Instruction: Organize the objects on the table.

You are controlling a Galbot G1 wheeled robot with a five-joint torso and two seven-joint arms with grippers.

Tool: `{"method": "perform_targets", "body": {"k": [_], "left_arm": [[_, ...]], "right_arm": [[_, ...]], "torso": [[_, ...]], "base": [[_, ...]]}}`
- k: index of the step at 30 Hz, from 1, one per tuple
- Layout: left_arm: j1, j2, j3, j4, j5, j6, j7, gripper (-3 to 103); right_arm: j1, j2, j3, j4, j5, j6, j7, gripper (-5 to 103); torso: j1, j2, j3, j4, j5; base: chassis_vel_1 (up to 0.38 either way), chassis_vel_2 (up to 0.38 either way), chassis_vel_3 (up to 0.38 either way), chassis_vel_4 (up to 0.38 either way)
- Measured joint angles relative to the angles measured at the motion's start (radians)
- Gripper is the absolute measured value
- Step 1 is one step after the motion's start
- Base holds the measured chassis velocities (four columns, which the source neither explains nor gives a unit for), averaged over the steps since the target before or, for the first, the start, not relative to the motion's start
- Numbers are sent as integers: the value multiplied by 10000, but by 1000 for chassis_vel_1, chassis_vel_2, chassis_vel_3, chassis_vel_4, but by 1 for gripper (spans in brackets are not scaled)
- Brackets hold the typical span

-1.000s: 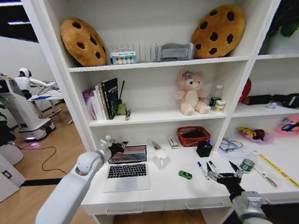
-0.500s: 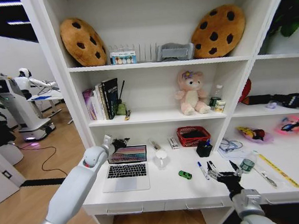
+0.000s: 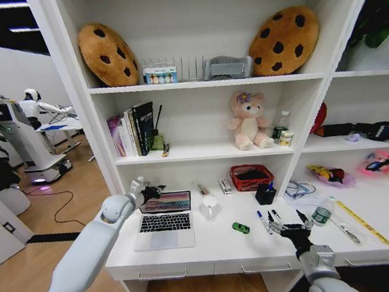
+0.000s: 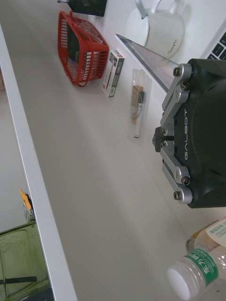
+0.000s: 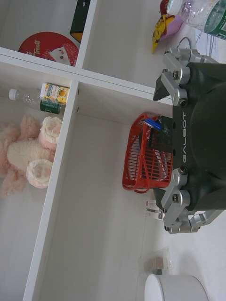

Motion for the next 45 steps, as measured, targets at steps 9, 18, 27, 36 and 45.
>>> {"method": "perform_targets", "body": {"k": [9,18,27,36,45], "left_arm": [[2820,1138,-1890,-2210,201,-29,219,0],[4270,1368,-2798,-3425,338,-162,86,0],[1970,659,-1545,-2385,-615,117,-685,0],[1953,455,-762,-1605,84,-762,316,0],[2706,1034,-550,-1940,1032,-2211,1936,0]], "right_arm": [[88,19,-278,-150,-250,121,-221,100],[22,-61,-297,-262,-301,240,-392,100],[32,-26,-248,-311,-275,267,-398,100],[-35,35,-245,-132,-285,249,-355,100],[-39,94,-355,-178,-380,168,-355,100]], "torso": [[-1,1,-1,4,-1],[-3,1,-1,4,0],[-1,0,0,-3,3],[-1,0,0,3,1],[-1,1,-1,3,2]], "base": [[0,0,0,0],[0,0,0,0],[0,0,0,0],[0,0,0,0],[0,0,0,0]]}}
